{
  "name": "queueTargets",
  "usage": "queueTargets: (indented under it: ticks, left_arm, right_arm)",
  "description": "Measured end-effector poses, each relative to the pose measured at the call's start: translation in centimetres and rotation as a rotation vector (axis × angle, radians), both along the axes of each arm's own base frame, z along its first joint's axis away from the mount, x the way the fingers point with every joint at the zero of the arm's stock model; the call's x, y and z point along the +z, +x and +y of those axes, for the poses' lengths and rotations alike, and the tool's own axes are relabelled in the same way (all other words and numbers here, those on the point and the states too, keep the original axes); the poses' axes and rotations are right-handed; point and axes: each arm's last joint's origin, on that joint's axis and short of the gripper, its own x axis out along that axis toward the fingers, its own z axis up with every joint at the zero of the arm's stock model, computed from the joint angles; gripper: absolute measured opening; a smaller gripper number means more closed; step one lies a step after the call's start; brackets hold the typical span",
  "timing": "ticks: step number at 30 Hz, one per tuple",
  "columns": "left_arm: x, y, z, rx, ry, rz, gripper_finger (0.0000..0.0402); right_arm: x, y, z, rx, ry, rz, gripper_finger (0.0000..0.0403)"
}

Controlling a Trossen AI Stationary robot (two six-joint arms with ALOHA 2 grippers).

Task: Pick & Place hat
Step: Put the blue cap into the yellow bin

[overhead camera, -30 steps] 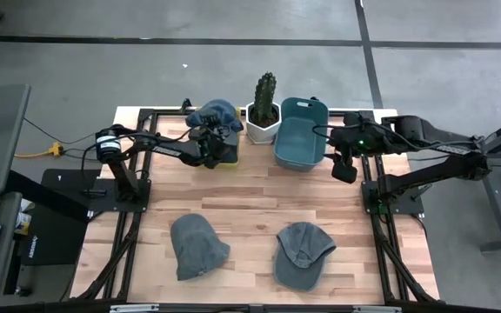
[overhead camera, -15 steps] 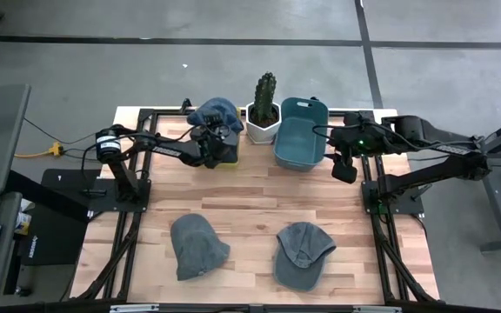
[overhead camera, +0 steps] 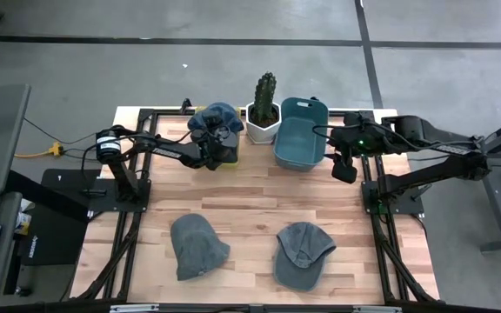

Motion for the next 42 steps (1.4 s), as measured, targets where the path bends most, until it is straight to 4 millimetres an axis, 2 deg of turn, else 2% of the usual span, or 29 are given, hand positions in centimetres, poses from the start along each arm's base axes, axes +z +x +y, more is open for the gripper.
queueTargets:
  ticks: [5,16,26,42]
  left_arm:
    - [0.3,0.3,-0.5,-0.015,0.011,-0.038,0.0149]
    - [1.2,0.5,-2.4,-0.043,0.026,0.011,0.0150]
    - [3.6,0.1,-4.7,-0.094,0.047,0.171,0.0150]
    - [6.9,-0.9,-7.3,-0.239,0.073,0.190,0.0150]
  right_arm:
    - [0.0,0.0,0.0,0.002,-0.002,0.001,0.0181]
    - [0.0,0.0,0.0,0.005,0.006,-0.001,0.0181]
    - [0.0,0.0,0.0,0.007,0.005,-0.001,0.0181]
    - [0.1,0.1,0.0,0.004,0.002,-0.018,0.0181]
